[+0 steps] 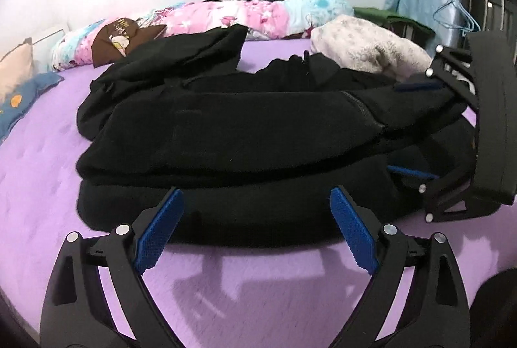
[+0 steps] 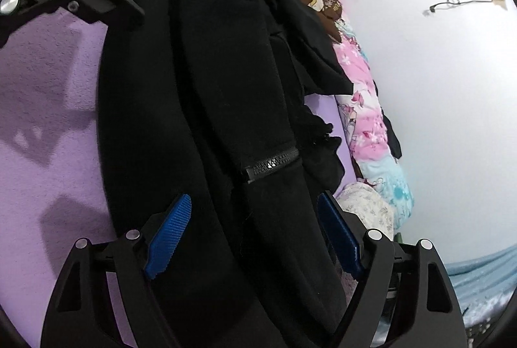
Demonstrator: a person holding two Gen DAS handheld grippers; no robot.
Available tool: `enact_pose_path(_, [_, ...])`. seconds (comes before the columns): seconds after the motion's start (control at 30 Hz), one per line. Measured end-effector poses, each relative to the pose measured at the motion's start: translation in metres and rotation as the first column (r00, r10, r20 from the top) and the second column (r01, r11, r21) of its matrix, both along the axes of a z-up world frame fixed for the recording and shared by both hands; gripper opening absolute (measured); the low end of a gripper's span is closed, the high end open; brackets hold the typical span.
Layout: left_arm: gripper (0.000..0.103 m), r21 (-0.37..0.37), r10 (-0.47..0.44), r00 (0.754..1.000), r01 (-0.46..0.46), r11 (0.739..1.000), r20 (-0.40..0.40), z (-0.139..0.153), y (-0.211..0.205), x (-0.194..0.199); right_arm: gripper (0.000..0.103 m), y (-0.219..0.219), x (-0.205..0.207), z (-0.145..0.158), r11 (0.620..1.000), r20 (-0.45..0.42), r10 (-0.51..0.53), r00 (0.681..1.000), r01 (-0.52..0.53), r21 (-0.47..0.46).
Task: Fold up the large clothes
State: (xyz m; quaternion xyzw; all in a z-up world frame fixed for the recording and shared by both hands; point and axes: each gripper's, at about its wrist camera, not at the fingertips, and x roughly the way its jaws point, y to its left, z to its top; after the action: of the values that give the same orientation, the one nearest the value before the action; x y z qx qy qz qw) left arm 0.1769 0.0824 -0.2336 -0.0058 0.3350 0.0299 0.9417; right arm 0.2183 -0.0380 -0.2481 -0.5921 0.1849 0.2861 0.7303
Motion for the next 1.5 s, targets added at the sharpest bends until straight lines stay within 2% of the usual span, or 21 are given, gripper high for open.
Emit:
enact_pose_path(0.07, [0.088,-0.008,0.016,1.000,-0.016,1.000,0.025,-0.002,0.002,0.004,0.073,0.001,0.001,-0.001,1.000,-0.007,0.000,1.000,0.000,0.003])
enact_pose_path(0.27, [0.088,0.010,0.040,0.999,-0.040,0.999,-0.028,-0.021,0.002,0.026,0.072,0.000,0.009,0.001,1.000,-0.039,-0.017,0.999,0.017,0.019])
enact_pose_path(0.47, [0.090,0.046,0.042,0.999,-0.041,0.998,-0.023,-0.028,-0.001,0.032,0.066,0.000,0.017,0.006,0.998,-0.086,-0.039,0.996,0.042,0.039])
enact_pose_path(0.7, [0.091,0.067,0.048,0.999,-0.046,0.997,-0.022,-0.033,-0.003,0.037,0.058,0.003,0.029,0.019,0.997,-0.051,-0.064,0.997,0.067,0.048])
enact_pose_path(0.73, [0.091,0.066,0.049,0.999,-0.048,0.997,-0.019,-0.033,-0.003,0.037,0.056,0.003,0.031,0.019,0.997,-0.048,-0.067,0.997,0.069,0.041])
enact_pose_path(0.8, [0.091,0.067,0.050,0.999,-0.049,0.997,-0.016,-0.033,-0.002,0.038,0.044,0.007,0.036,0.017,0.998,-0.058,-0.065,0.996,0.066,0.015])
enact_pose_path(0.87, [0.091,0.067,0.050,0.999,-0.050,0.997,-0.010,-0.033,-0.002,0.038,0.021,0.011,0.045,0.020,0.997,-0.050,-0.073,0.996,0.074,0.015])
enact_pose_path(1.0, [0.091,0.028,0.053,0.999,-0.053,0.998,0.006,-0.029,0.003,0.036,0.021,0.019,0.081,0.044,0.983,-0.035,-0.154,0.988,0.156,0.096])
enact_pose_path(1.2, [0.091,0.023,0.064,0.998,-0.065,0.998,0.011,-0.028,0.006,0.039,0.021,0.043,0.146,0.042,0.973,-0.046,-0.213,0.976,0.217,0.082])
enact_pose_path(1.3, [0.091,0.025,0.064,0.998,-0.064,0.998,0.009,-0.030,0.006,0.040,0.032,0.054,0.187,0.032,0.951,-0.096,-0.290,0.952,0.298,0.079])
enact_pose_path(1.37, [0.091,0.026,0.064,0.998,-0.064,0.998,0.008,-0.031,0.006,0.042,0.039,0.055,0.214,0.017,0.926,-0.155,-0.360,0.920,0.372,0.061])
enact_pose_path(1.43, [0.091,0.027,0.062,0.998,-0.062,0.998,0.011,-0.031,0.005,0.041,0.044,0.055,0.229,0.006,0.910,-0.170,-0.402,0.900,0.414,0.040])
enact_pose_path(1.5, [0.091,0.018,0.063,0.998,-0.063,0.998,0.013,-0.031,0.006,0.041,0.049,0.055,0.236,0.008,0.890,-0.196,-0.430,0.881,0.450,0.070])
